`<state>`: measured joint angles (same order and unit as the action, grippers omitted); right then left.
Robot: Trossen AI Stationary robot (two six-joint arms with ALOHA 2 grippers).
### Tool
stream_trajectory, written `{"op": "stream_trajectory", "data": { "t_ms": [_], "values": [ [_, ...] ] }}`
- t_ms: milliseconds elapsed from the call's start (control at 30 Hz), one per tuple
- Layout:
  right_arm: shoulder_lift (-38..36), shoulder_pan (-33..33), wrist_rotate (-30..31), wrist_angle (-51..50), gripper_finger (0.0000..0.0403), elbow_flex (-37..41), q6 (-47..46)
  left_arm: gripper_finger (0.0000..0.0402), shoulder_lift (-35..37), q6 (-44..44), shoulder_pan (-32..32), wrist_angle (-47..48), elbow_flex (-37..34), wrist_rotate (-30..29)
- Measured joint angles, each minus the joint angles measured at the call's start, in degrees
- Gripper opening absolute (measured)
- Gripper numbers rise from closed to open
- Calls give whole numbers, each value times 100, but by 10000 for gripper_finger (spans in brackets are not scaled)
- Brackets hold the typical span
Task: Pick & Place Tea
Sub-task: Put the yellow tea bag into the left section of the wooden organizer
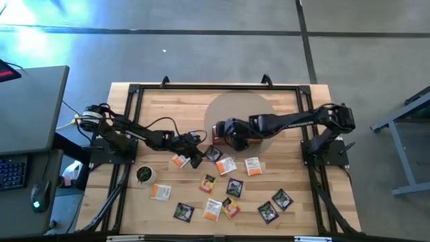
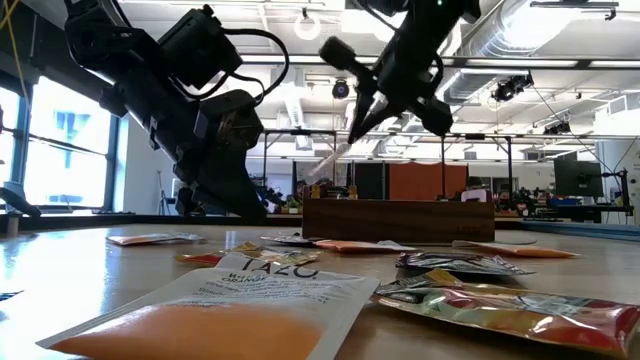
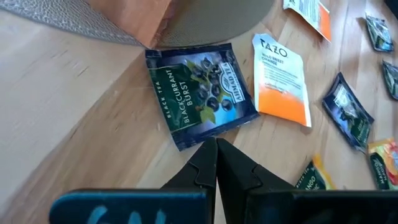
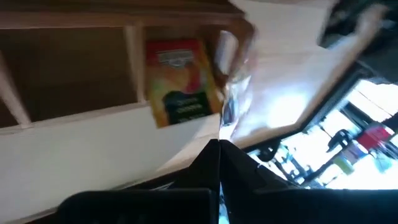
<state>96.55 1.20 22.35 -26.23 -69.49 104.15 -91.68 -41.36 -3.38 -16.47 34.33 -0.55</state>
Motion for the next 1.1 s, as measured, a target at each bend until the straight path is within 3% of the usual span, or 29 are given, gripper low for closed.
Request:
{"op": "stream_trajectory", "data": {
  "t_ms": [400,933,1100],
  "values": [
    [426,338,-166,-172,9,2,135,5,0,82,1,33,4,-48],
    [577,635,-73,477,82,0,-486,5,1,62,2,-5,4,-62],
    [577,613,505,979,92,0,-796,5,0,62,2,-7,4,-62]
  ]
}}
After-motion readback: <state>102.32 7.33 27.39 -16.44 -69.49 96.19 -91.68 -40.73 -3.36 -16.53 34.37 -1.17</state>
